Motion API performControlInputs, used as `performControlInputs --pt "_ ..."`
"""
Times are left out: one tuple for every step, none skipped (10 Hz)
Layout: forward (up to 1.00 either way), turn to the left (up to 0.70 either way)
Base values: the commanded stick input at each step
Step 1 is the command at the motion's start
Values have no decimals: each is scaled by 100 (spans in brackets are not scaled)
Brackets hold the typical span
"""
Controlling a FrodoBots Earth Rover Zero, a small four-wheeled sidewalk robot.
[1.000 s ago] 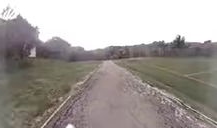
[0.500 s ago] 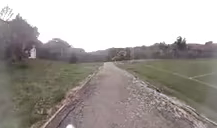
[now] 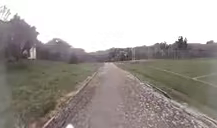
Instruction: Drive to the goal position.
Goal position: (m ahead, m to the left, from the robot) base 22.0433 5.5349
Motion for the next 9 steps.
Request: performControlInputs --pt "70 0" --pt "70 0" --pt "70 0" --pt "70 0" --pt "70 0" --pt "70 0" --pt "70 0" --pt "70 0" --pt "70 0"
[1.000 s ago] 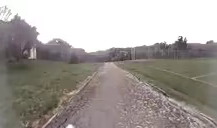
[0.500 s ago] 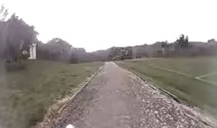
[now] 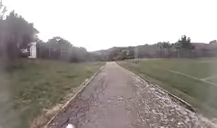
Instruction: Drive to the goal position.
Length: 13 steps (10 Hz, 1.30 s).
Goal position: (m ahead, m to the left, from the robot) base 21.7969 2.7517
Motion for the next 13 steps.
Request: performControlInputs --pt "70 0" --pt "70 0" --pt "70 0" --pt "70 0" --pt "70 0" --pt "70 0" --pt "70 0" --pt "70 0" --pt "70 0" --pt "70 0" --pt "70 0" --pt "70 0" --pt "70 0"
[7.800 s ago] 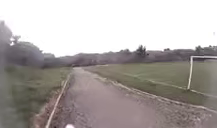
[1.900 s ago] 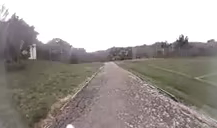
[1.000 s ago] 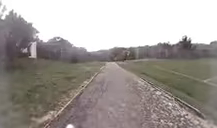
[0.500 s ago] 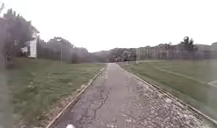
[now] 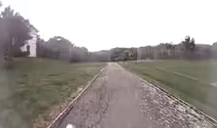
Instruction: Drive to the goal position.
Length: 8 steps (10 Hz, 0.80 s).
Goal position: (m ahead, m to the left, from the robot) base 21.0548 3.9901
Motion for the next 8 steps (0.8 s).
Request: performControlInputs --pt "70 0" --pt "70 0" --pt "70 0" --pt "70 0" --pt "70 0" --pt "70 0" --pt "70 0" --pt "70 0"
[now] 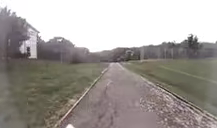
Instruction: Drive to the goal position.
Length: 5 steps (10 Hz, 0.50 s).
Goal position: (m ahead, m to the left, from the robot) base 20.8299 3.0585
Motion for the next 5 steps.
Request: performControlInputs --pt "70 0" --pt "70 0" --pt "70 0" --pt "70 0" --pt "70 0"
